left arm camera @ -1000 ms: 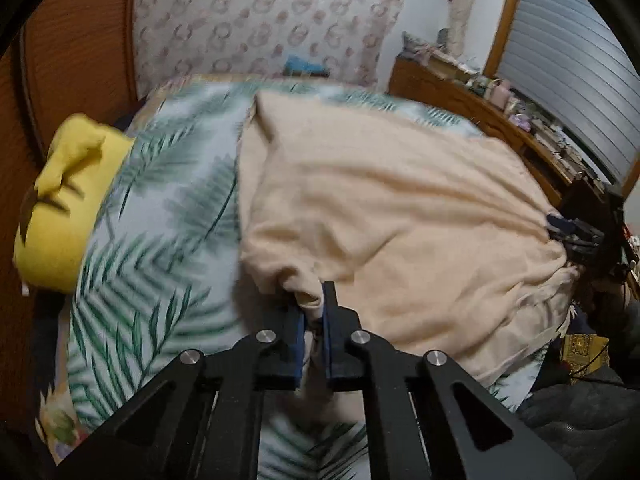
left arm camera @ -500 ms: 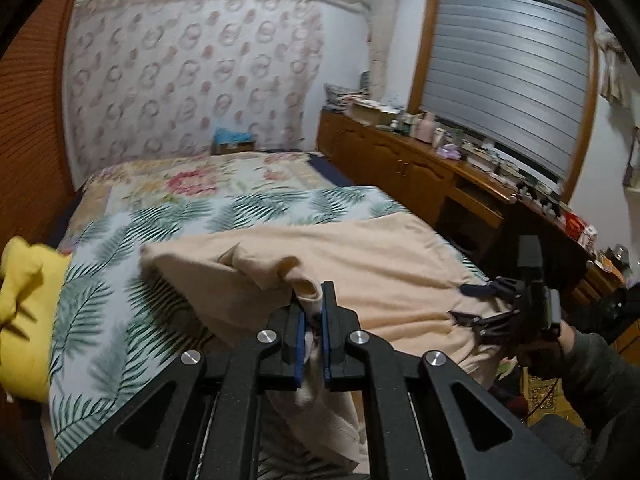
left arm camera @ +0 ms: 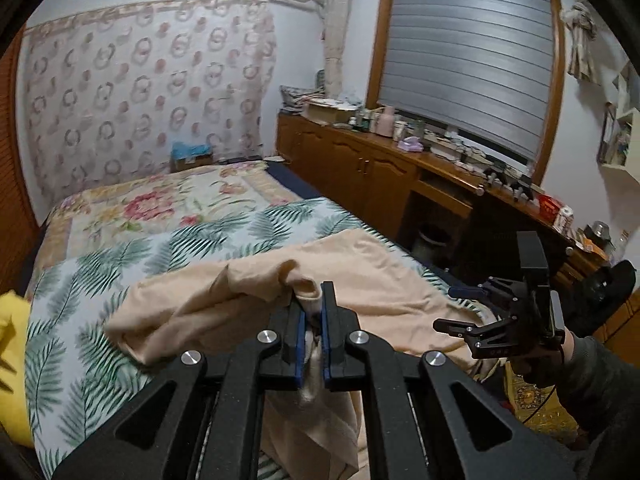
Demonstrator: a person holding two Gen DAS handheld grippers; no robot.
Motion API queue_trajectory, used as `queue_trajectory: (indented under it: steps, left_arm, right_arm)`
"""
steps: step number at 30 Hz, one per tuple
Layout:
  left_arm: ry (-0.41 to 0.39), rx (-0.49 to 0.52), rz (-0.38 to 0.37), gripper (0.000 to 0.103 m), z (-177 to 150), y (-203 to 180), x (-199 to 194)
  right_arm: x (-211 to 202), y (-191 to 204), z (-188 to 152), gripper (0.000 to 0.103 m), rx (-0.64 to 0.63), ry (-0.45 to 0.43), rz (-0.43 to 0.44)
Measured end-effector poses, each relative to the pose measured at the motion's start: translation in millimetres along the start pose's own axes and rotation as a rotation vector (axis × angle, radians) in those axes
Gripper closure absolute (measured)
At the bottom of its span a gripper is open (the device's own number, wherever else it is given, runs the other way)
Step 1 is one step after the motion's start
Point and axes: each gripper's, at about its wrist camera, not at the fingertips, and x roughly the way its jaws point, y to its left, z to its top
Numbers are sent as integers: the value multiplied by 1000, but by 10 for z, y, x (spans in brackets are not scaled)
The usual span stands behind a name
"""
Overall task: Fold small clothes
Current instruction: 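Lift the held edge with both grippers and fold it over again, then lay the folded shirt down and open both grippers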
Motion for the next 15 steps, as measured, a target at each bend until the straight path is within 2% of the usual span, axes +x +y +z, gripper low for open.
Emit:
queue_trajectory:
  steps: [8,12,13,14,15]
  left_arm:
    - [4,98,-118,96,379,-595,285]
    - [44,121,-151,95,410,-808,464]
    - [56,122,-159,85,394,-815,500]
    - [64,122,-171,65,362,-817,522]
    - [59,119,-175,55,324,-809,530]
  right_arm:
    - [-360,-217,23,30,34,-66,-50]
    - [-453,-283,-52,30,47,-71,-80]
    - [-459,-301,-72,30,54,-68,-83]
    - [-445,-294,-82,30,57,-65,-83]
    - [-436,-271,-88,30,60,-61,-83]
